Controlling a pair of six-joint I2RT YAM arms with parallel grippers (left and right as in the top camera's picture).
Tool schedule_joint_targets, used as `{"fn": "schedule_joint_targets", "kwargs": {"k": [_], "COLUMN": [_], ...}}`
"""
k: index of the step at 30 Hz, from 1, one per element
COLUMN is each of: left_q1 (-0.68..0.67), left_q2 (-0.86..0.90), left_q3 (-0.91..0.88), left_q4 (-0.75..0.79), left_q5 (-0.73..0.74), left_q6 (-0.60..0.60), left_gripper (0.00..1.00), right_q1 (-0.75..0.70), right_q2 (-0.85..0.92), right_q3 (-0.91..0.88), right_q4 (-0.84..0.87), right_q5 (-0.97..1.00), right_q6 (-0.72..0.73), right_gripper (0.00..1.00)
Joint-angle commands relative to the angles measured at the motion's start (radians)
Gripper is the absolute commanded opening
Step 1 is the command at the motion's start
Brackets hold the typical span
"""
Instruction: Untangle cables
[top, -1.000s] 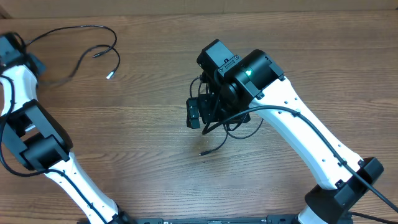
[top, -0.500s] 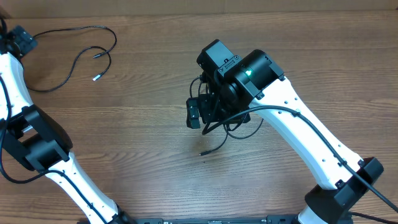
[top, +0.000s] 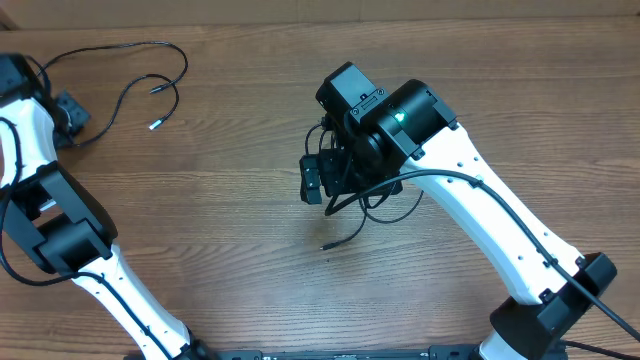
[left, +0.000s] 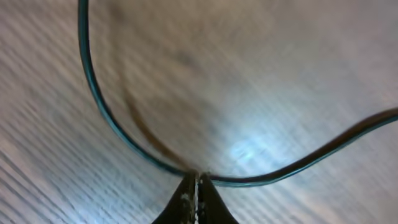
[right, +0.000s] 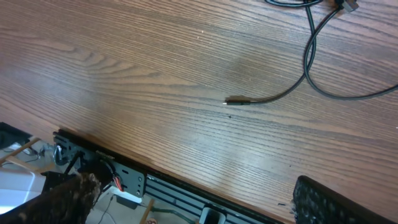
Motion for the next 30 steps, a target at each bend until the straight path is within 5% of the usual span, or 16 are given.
{"fn": "schedule_joint_targets", "kwargs": {"k": [1,17,30], "left_q1": [-0.009,-0.013,-0.014], "left_q2": [0.007,0.072,0.186], "left_q3": [-0.03,-0.049,-0.049], "left_q4": [-0.014,-0.08,0.147], "left_q5": [-0.02,-0.024,-0.008], "left_q6": [-0.032,-0.099,-0.055], "left_gripper": [0.04,0.04,0.04], "right_q1": [0.005,0.005,0.005], "right_q2": [-0.012,-0.012,-0.012], "right_q3": [-0.002,-0.002,-0.002], "right_q4": [0.007,0.017,-0.007], "right_q5": [0.01,0.01,0.009], "right_q6": [0.007,-0.001,0.001], "right_gripper": [1.0,1.0,1.0]}}
